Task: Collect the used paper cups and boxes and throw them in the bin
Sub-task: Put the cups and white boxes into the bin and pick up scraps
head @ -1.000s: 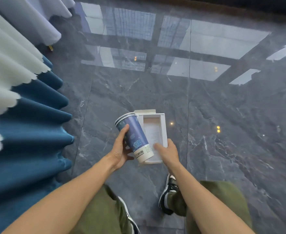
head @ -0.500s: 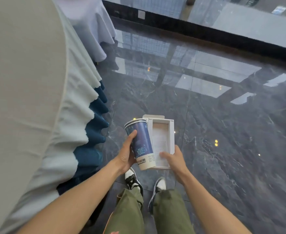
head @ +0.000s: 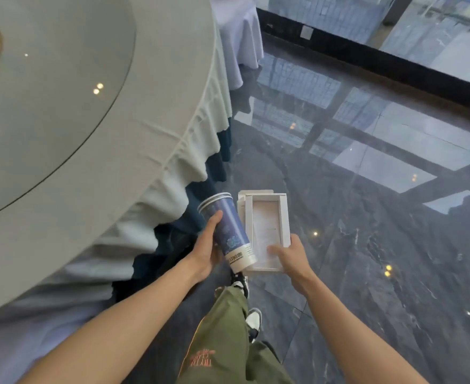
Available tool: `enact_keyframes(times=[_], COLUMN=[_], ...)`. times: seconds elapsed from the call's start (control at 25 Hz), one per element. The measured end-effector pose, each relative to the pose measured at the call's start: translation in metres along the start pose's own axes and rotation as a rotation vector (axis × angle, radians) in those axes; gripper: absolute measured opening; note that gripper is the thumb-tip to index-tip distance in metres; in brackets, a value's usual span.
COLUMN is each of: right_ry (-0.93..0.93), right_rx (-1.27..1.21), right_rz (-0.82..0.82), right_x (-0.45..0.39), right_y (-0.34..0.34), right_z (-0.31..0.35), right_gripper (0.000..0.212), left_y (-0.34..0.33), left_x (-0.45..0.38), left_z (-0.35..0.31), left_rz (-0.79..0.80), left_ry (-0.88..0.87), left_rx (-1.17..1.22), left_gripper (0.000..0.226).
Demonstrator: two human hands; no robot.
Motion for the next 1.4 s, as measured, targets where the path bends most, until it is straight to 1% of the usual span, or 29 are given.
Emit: enact_keyframes(times=[0.04,0.08,0.12,0.16,0.24,0.36,0.48,0.52,0.6,0.68,0.72,0.92,1.0,1.08,1.12,1.16,1.2,1.28,1.32,1.36,1.4], right_ry=[-0.011,-0.031,-0.045,-0.080,-0.091,-0.116,-0.181,-0.199,-0.222,-0.246,-0.273,-0.369,-0.401,-0.410,-0.409,-0.404,-0.396,-0.380,-0.376,-0.373,-0.371], right_rx=[0.012,0.021,0.035,0.044,0.040,0.008,-0.040,-0.064,-0.103,-0.149,-0.166,-0.196,-0.200,-0.204,-0.211,-0.216,-0.220,-0.229,-0.225,-0.217,-0.212], right_rz=[0.010,0.014,0.003,-0.011,-0.064,-0.139,-0.193,-0.216,-0.273,-0.341,-0.356,-0.382,-0.403,-0.419,-0.422,-0.427,-0.430,-0.408,-0.387,-0.366,-0.349], right_x=[0.006,0.013,0.016,0.022,0.019,0.017,0.019,0.023,0.028,0.030,0.032,0.044,0.041,0.037,0.035,0.034,0.032,0.028,0.026,0.024,0.021], right_y=[-0.014,-0.029,-0.041,-0.043,-0.082,-0.082,-0.117,-0.130,-0.158,-0.187,-0.200,-0.239,-0.244,-0.245,-0.246,-0.246,-0.246,-0.250,-0.255,-0.260,-0.265], right_z=[-0.010,-0.020,-0.032,-0.042,-0.061,-0.082,-0.094,-0.098,-0.110,-0.121,-0.128,-0.165,-0.178,-0.186,-0.187,-0.186,-0.185,-0.179,-0.176,-0.173,-0.168], right_gripper=[0.048,0.050,0.050,0.049,0.046,0.054,0.045,0.045,0.047,0.046,0.045,0.041,0.042,0.042,0.041,0.040,0.040,0.041,0.041,0.040,0.040], left_y=[0.016,0.033,0.050,0.059,0.113,0.142,0.192,0.209,0.235,0.259,0.269,0.286,0.287,0.287,0.286,0.285,0.283,0.279,0.277,0.274,0.269], left_x=[0.013,0.027,0.037,0.043,0.059,0.063,0.062,0.057,0.042,0.022,0.012,-0.031,-0.044,-0.051,-0.049,-0.046,-0.041,-0.025,-0.016,-0.007,0.001], left_z=[0.009,0.015,0.021,0.027,0.029,0.034,0.036,0.038,0.040,0.042,0.044,0.051,0.059,0.067,0.068,0.069,0.070,0.072,0.075,0.078,0.081], left_rz=[-0.027,-0.097,-0.167,-0.222,-0.314,-0.379,-0.420,-0.419,-0.383,-0.322,-0.295,-0.200,-0.158,-0.151,-0.167,-0.180,-0.177,-0.103,-0.052,-0.004,0.031], left_ry=[-0.023,-0.024,-0.020,0.004,0.050,0.104,0.176,0.201,0.267,0.315,0.321,0.335,0.363,0.413,0.422,0.424,0.421,0.438,0.445,0.473,0.532], left_rx=[0.017,0.025,0.026,-0.002,-0.113,-0.217,-0.427,-0.519,-0.734,-0.903,-0.949,-1.014,-1.005,-0.986,-0.982,-0.989,-1.002,-0.997,-0.950,-0.855,-0.734], left_gripper=[0.065,0.058,0.056,0.060,0.067,0.058,0.074,0.074,0.069,0.072,0.074,0.079,0.092,0.106,0.104,0.095,0.081,0.048,0.040,0.042,0.051])
Point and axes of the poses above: each hand's wrist, its own x-axis away from the middle knuckle, its own y-axis out of the back of the hand, z = x × y, the point moved 1 cm from there along -x, towards the middle knuckle, and after that the axes turned 14 degrees about z, right-handed, at the moved point
